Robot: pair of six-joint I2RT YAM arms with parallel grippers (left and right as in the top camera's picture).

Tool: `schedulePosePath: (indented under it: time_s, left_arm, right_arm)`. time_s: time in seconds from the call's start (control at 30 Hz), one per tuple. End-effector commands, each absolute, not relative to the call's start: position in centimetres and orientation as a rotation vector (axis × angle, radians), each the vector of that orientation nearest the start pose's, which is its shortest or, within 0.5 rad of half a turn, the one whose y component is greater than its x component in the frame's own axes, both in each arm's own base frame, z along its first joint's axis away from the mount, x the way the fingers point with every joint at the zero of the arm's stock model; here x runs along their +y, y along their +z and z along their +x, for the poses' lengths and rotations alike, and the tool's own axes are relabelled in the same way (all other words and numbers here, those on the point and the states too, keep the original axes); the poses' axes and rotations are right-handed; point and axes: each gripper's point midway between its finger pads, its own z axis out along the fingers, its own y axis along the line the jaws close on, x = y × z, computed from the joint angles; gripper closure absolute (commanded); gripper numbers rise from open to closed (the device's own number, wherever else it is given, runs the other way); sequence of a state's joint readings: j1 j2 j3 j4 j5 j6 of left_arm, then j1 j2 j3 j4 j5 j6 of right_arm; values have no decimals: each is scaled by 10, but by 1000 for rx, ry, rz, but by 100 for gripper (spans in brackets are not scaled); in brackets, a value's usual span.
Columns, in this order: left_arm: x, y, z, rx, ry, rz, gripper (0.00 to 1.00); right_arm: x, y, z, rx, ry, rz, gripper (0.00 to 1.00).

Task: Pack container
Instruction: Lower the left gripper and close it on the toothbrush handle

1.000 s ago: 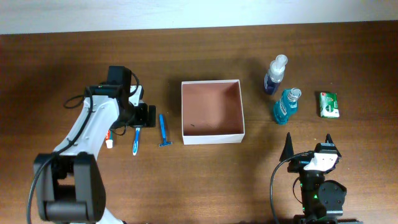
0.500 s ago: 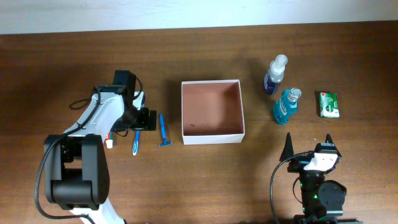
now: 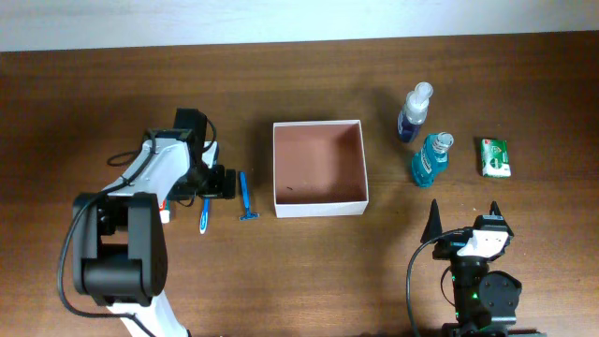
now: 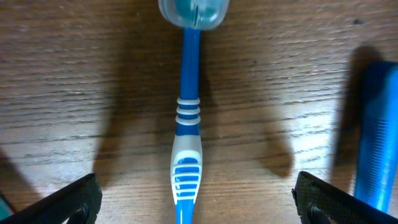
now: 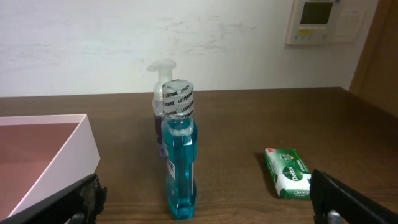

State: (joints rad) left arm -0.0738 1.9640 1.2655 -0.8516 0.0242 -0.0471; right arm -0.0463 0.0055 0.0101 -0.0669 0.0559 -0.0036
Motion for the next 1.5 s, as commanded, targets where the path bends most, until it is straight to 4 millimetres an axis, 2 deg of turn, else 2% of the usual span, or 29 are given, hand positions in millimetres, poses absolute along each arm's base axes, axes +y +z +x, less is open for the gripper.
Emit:
schedulePosePath:
  time_s: [0.0, 0.53, 1.1, 1.13, 1.2, 1.47]
  left_arm:
    - [-29, -3, 353, 3130, -19, 31, 1]
    - [-29, -3, 357, 3114, -20, 31, 1]
    - [-28, -7, 345, 3156, -14, 31, 1]
    - [-28, -8, 344, 3158, -14, 31, 2]
    - [-28, -8, 344, 3158, -14, 31, 10]
    - [-28, -8, 342, 3164, -14, 31, 11]
  right_arm:
    - [-22, 157, 245, 1644, -89, 88, 2]
    - [-22, 157, 245, 1644, -89, 88, 2]
    - [-22, 157, 245, 1644, -89, 88, 2]
    - [-22, 157, 245, 1644, -88, 88, 2]
    - [-22, 157, 245, 1644, -89, 88, 2]
    - [-22, 157, 245, 1644, -89, 88, 2]
